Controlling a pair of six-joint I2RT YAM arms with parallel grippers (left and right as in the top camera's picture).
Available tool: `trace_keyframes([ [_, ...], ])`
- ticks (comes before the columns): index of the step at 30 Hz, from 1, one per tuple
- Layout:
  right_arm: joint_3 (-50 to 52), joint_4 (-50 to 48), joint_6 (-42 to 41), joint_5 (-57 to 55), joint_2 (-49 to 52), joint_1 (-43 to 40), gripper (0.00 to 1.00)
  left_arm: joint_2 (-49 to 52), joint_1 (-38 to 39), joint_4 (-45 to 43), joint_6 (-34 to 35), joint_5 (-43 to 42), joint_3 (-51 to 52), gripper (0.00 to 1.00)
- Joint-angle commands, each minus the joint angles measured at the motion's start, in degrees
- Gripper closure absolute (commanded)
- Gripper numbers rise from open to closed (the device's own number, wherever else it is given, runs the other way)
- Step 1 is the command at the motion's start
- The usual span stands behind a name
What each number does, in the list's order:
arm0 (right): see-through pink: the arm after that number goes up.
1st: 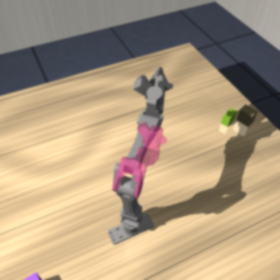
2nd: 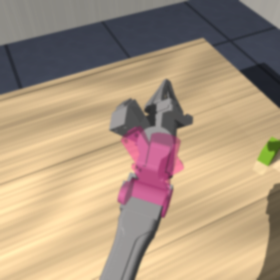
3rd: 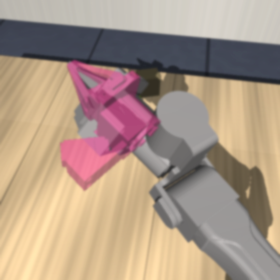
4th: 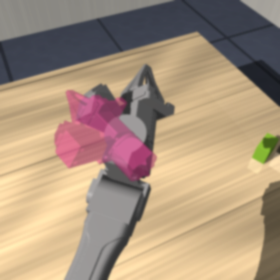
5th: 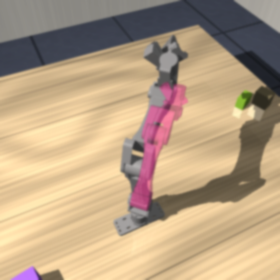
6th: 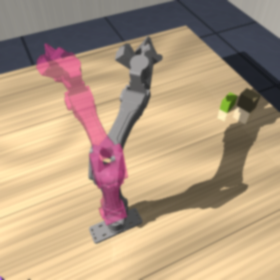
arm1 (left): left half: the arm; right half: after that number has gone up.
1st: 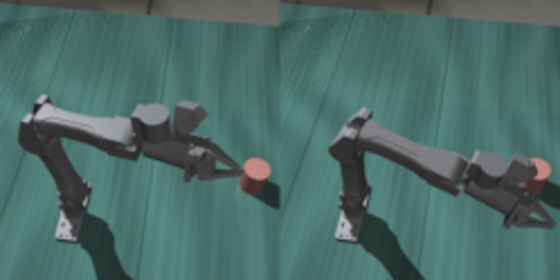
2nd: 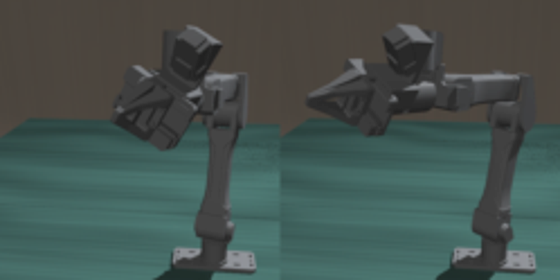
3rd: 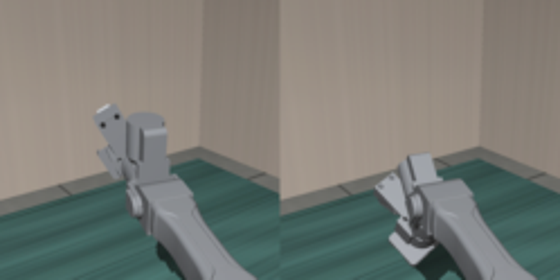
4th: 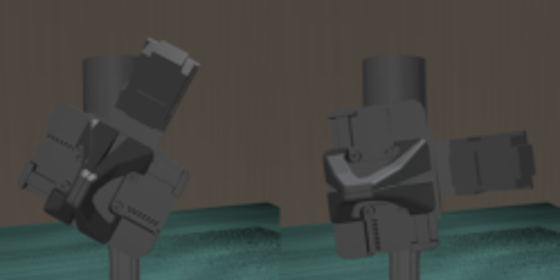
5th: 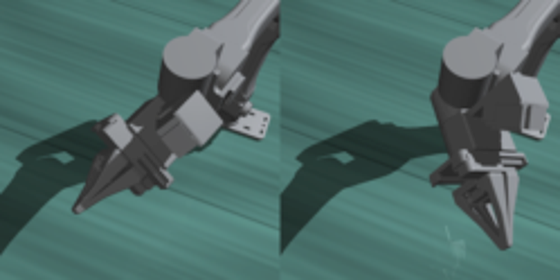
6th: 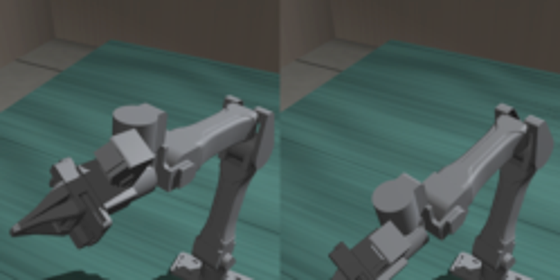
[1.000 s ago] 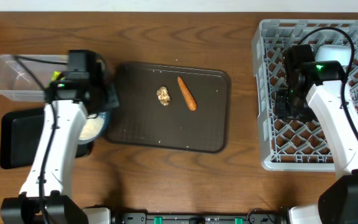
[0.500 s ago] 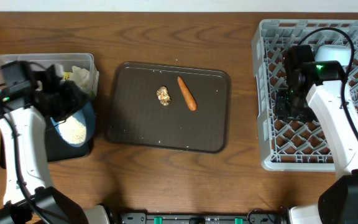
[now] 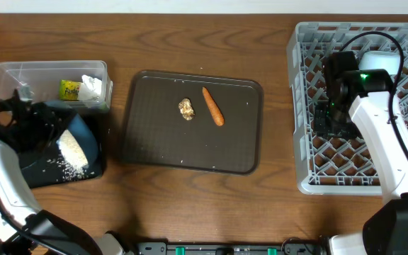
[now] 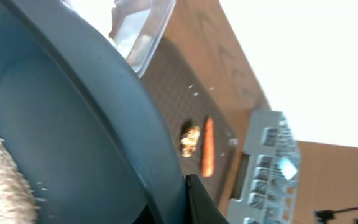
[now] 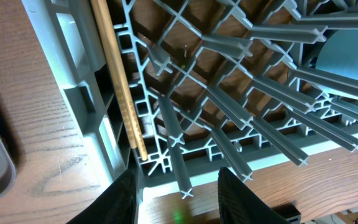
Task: Sort waste into correct bins and load items into the dishwasher rack
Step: 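Tilt the blue plate over the black tray to pour out the rice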
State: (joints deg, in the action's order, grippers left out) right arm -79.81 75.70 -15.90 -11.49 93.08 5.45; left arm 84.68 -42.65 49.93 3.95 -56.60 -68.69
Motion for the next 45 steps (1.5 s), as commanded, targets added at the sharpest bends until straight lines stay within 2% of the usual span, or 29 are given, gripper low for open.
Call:
trace_keyframes([
  [1,-0.3,0.2,0.5,-0.7,-1.0,-0.7,0.62,1.4,-2.3,0.1,-1.6,-7.9,1.4,0.94],
  [4,-0.3,0.2,0.5,-0.8,-1.0,-0.7,0.62,2.6,-4.1,-0.2,-1.6,-10.4,2.7,0.94],
  [10,-0.3,0.4,0.5,-0.8,-1.0,-0.7,0.62,4.2,-7.5,-2.9,-4.0,-21.7,5.4,0.94],
  [17,-0.3,0.4,0.5,-0.8,-1.0,-0.7,0.62,4.2,-8.2,-3.8,-5.9,-31.1,5.4,0.94],
  [31,-0.3,1.3,0.5,-0.8,-1.0,-0.7,0.62,4.2,-8.2,-3.5,-5.8,-31.1,5.4,0.94],
  [38,-0.3,1.6,1.6,-0.7,-1.0,-0.7,0.62,4.2,-8.1,-2.1,-5.8,-25.1,5.4,0.94],
  [45,-0.3,1.9,1.6,-0.7,-1.0,-0.7,0.62,-0.3,-4.3,-2.0,-5.8,-24.5,5.4,0.94],
])
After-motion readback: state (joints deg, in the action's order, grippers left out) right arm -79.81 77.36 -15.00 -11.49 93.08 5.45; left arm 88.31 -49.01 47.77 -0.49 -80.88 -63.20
